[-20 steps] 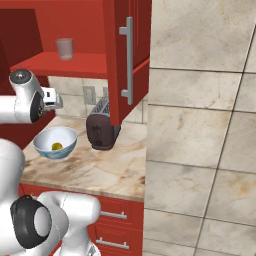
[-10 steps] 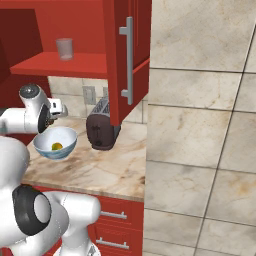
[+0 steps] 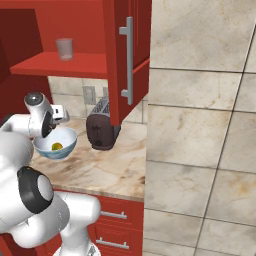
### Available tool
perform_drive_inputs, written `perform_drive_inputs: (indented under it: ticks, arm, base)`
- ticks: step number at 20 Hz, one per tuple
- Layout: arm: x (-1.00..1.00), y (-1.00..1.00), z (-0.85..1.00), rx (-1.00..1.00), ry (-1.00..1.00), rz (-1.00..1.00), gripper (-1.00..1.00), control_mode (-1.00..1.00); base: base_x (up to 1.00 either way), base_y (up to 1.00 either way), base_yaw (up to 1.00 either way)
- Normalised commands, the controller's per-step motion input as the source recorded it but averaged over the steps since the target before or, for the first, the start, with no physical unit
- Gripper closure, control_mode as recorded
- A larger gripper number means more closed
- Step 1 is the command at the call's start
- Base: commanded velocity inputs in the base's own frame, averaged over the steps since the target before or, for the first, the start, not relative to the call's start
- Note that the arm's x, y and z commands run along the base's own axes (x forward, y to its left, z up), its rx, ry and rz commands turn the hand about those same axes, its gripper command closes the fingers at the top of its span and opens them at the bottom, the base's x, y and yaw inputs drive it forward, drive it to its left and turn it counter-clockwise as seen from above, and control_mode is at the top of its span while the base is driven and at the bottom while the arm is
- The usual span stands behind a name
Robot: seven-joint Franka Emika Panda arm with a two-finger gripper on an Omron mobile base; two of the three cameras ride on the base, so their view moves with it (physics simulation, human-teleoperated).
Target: Open the cabinet. Pick the mango and apple from the cabinet and place them into the bowl. Then close the cabinet.
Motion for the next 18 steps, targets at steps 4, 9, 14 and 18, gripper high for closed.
perform_drive_inputs:
  ticks: [4, 9, 14, 18]
  arm:
    - [0.16, 0.1, -0.31, 0.0, 0.03, 0.0, 1.0, -1.0]
    - [0.1, 0.09, -0.28, 0.0, 0.05, 0.0, 1.0, -1.0]
    - [0.07, 0.1, -0.24, 0.0, 0.09, 0.0, 1.0, -1.0]
    - [0.05, 0.08, -0.2, 0.0, 0.1, 0.0, 1.0, -1.0]
  base:
    - [0.0, 0.0, 0.0]
    - [0.0, 0.0, 0.0]
    - [0.0, 0.0, 0.0]
    - [0.0, 0.0, 0.0]
